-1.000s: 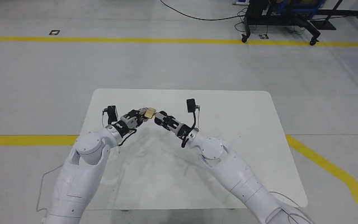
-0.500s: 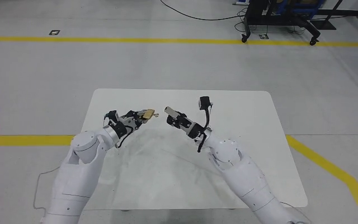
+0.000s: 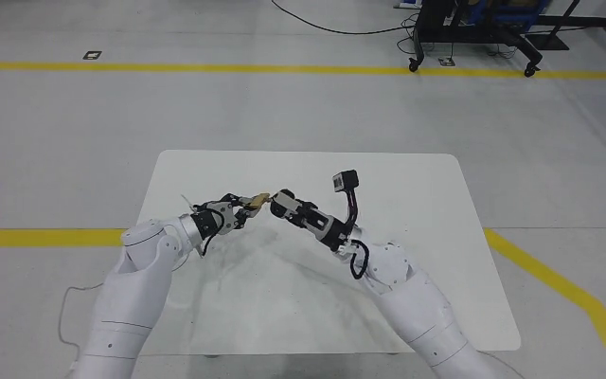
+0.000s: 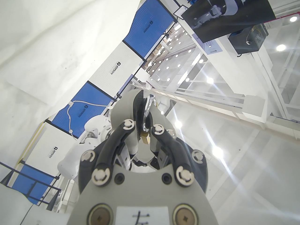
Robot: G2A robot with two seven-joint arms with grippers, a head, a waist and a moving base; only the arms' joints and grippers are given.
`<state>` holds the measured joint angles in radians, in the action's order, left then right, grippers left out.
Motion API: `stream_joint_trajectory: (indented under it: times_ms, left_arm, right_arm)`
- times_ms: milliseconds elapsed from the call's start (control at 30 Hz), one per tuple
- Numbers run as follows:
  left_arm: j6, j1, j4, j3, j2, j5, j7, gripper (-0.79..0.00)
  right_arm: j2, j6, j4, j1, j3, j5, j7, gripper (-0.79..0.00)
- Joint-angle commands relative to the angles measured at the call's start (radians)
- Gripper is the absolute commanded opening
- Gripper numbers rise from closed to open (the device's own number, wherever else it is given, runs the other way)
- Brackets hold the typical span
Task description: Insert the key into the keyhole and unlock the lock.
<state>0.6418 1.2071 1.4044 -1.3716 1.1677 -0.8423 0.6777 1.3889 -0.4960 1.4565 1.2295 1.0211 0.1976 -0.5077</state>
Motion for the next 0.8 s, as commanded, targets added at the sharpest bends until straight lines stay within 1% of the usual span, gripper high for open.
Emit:
stream_joint_trajectory:
  times_ms: [0,167,367,633,767]
  left_arm:
    - [0.004,-0.001,-0.001,0.003,-0.001,0.001,0.007,-0.785]
    - [0.007,-0.006,-0.003,0.011,-0.005,0.008,0.022,-0.785]
    - [0.007,-0.011,-0.012,0.011,-0.009,-0.007,0.034,-0.785]
    - [0.002,-0.013,-0.014,0.014,-0.013,-0.020,0.035,-0.785]
    - [0.001,-0.013,-0.012,0.017,-0.014,-0.028,0.041,-0.785]
  right_arm:
    - [0.002,-0.003,-0.015,-0.009,-0.005,-0.010,0.008,-0.785]
    - [0.009,0.021,-0.083,-0.039,-0.017,-0.022,0.043,-0.785]
    - [0.022,0.039,-0.163,-0.085,-0.044,0.022,0.042,-0.785]
    - [0.030,0.033,-0.188,-0.103,-0.055,0.020,0.050,-0.785]
    - [0.032,0.064,-0.201,-0.108,-0.058,0.023,0.055,-0.785]
